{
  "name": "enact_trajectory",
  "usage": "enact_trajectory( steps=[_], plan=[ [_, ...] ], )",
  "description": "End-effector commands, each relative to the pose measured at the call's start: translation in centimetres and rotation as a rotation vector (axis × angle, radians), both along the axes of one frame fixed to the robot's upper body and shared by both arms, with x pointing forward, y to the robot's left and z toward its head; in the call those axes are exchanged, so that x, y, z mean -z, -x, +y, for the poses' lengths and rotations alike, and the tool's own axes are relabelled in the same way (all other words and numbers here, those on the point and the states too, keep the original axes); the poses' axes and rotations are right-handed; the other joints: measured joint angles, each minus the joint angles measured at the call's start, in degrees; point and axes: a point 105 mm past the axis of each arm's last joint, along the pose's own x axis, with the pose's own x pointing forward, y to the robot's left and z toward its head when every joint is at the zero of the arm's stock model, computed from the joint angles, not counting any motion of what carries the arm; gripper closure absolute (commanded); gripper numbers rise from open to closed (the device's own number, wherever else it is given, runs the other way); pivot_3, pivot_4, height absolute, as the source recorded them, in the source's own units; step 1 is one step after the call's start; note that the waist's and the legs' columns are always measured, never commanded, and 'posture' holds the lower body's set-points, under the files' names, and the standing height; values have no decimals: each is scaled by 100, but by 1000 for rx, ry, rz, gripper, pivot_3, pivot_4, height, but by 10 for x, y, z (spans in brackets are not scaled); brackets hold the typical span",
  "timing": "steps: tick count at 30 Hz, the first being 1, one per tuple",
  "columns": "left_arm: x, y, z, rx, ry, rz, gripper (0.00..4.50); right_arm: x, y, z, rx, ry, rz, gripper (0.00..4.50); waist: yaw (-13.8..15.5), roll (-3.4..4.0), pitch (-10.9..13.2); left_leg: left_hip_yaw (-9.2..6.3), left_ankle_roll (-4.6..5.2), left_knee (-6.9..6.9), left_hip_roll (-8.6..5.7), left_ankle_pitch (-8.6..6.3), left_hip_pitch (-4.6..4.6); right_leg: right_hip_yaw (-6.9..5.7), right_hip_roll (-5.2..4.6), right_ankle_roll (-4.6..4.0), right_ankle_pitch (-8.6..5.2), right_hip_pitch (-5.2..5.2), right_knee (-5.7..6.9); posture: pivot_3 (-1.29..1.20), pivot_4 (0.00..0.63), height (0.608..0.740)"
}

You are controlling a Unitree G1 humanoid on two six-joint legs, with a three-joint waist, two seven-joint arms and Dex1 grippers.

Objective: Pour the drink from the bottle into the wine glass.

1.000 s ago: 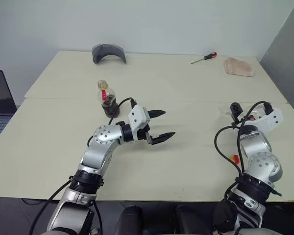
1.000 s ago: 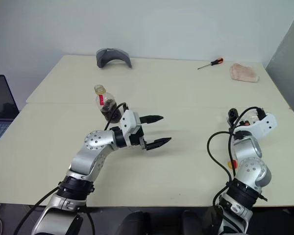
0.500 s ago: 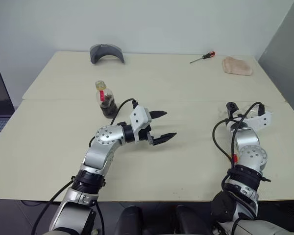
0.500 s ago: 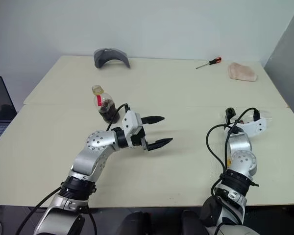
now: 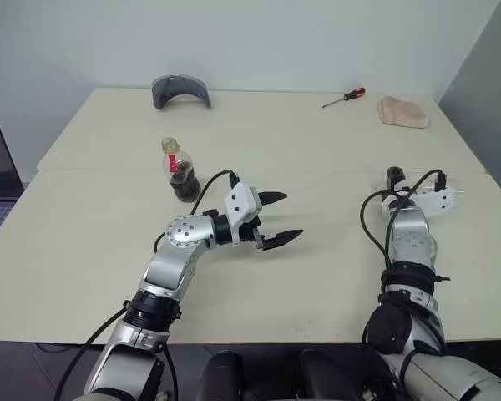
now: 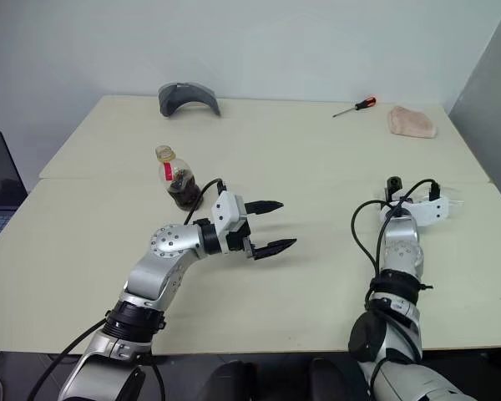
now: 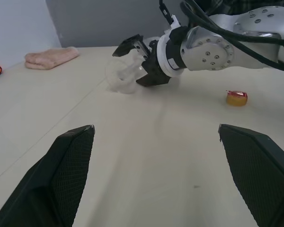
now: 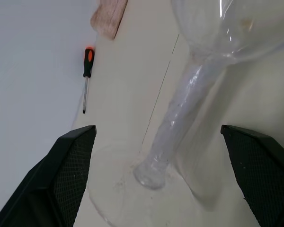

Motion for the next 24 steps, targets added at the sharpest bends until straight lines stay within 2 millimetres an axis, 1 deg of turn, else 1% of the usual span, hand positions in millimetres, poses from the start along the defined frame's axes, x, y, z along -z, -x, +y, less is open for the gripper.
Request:
enact_trajectory(
  steps=[1, 5, 8, 11, 12, 14, 15, 17, 19, 22, 24],
  plan=[
    [-12, 3, -5, 20, 6, -50, 0, -13, -3, -13, 56, -14, -65, 584, 1, 1, 1, 1, 0, -1, 0, 0, 0, 0, 0, 0, 0, 0, -1, 0, 150, 740],
    [-11, 4, -4, 19, -1, -49, 0, -15, -7, -18, 83, -85, -103, 1989, 1, 5, 3, 2, 0, -1, 0, 0, -1, 1, -1, 0, 0, 0, -2, 0, 150, 740],
    [-10, 4, -3, 16, -5, -53, 0, -24, -6, -16, 86, -127, -148, 3106, -1, 10, 6, 3, 0, -1, 1, 0, -1, 2, -1, 0, 0, 0, -1, 0, 150, 740],
    [-11, 3, -1, 1, -1, -53, 0, -42, -1, -1, 17, -122, -205, 4194, -4, 28, 17, 3, 0, -5, 3, 0, -2, 3, -1, 0, 0, -3, -1, 0, 150, 740],
    [-11, 3, 0, -5, 2, -49, 0, -48, 2, 6, -26, -95, -218, 4375, -2, 30, 17, 3, 0, -4, 3, 0, -5, 3, -1, 0, 0, -6, 1, 0, 150, 740],
    [-10, 3, 3, -18, 5, -45, 0, -57, 9, 25, -136, -15, -220, 4374, 1, 33, 18, -1, 0, -6, 6, 0, -8, -1, 0, 0, 0, -6, 0, 0, 150, 740],
    [-10, 3, 5, -28, 9, -39, 0, -63, 14, 36, -208, 100, -218, 4374, 1, 33, 18, -1, -1, -6, 6, 0, -9, -1, -1, 0, 0, -7, 0, 0, 150, 740],
    [-9, 3, 10, -48, 15, -32, 0, -64, 23, 51, -312, 265, -199, 4374, 0, 34, 17, -1, -1, -4, 4, 0, -11, -1, -4, 0, 0, -7, -2, 0, 150, 740],
    [-9, 3, 13, -62, 15, -30, 0, -63, 30, 61, -376, 385, -181, 4374, -1, 34, 17, 0, 0, -2, 3, 0, -11, 0, -4, 0, 0, -6, -2, 0, 150, 740],
    [-8, 2, 32, -125, 30, -32, 0, -61, 54, 100, -505, 971, -243, 4374, 1, 34, 17, -2, 1, -1, 2, 0, -11, -1, -4, 1, -1, -7, -5, 0, 150, 740],
    [-6, 3, 43, -155, 34, -25, 0, -54, 66, 124, -552, 1143, -321, 4374, -24, 35, 16, -4, 2, -8, 5, -1, -11, -1, 4, 3, -2, -8, -19, 0, 150, 740]
  ],
)
